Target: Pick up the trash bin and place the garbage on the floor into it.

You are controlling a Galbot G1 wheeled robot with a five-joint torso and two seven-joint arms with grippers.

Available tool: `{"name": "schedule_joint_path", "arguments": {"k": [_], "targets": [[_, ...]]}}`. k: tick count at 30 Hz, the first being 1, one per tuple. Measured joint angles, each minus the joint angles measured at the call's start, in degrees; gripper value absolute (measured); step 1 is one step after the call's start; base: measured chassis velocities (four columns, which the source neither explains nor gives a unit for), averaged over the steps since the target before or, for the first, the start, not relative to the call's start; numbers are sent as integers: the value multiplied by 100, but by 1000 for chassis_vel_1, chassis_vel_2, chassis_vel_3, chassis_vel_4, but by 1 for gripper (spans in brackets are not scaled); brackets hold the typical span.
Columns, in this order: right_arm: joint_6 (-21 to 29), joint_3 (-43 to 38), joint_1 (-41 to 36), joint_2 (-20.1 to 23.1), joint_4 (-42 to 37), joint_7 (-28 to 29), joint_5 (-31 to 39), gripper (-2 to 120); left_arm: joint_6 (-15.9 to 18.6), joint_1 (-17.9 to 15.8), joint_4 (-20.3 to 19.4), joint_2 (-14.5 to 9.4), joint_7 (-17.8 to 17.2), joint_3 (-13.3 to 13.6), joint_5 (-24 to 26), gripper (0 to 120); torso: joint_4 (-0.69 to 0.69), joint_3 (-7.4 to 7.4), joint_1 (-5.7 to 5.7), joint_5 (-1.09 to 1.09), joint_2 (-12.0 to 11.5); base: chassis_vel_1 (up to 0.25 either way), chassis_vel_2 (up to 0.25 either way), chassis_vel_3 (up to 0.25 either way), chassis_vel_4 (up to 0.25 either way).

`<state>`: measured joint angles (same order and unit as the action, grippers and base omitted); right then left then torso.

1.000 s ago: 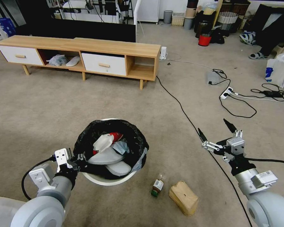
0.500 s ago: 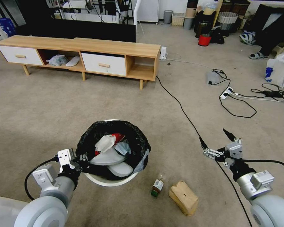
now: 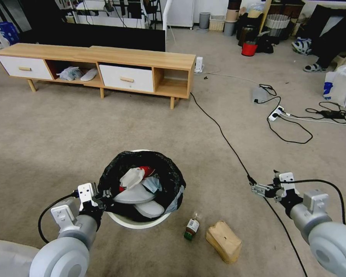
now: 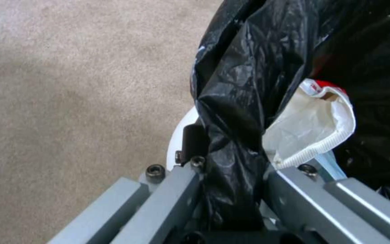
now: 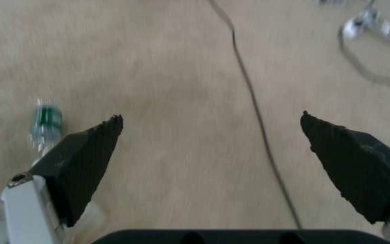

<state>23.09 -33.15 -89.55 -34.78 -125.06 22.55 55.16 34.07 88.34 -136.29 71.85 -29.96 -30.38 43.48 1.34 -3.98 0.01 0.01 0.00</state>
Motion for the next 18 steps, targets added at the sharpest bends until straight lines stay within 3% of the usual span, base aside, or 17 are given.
{"name": "schedule_joint_path", "arguments": {"k": [6, 10, 12, 18], "targets": [[380, 539, 346, 410, 94, 520, 873, 100, -25, -32, 64, 166, 43, -5, -99, 1, 0, 0, 0, 0, 0, 0, 0, 0, 0], [425, 630, 396, 449, 108, 580, 1007, 100, -32, -31, 72, 190, 50, 0, -120, 1, 0, 0, 0, 0, 0, 0, 0, 0, 0], [636, 1189, 736, 565, 198, 817, 1634, 100, -65, -7, 127, 284, 111, 30, -247, 1, 1, 0, 0, -3, 0, 0, 0, 0, 0], [956, 1990, 1375, 406, 430, 1250, 2355, 100, -80, -78, 191, 300, 126, 12, -272, 1, 0, 0, 0, 0, 0, 0, 0, 0, 0]]}}
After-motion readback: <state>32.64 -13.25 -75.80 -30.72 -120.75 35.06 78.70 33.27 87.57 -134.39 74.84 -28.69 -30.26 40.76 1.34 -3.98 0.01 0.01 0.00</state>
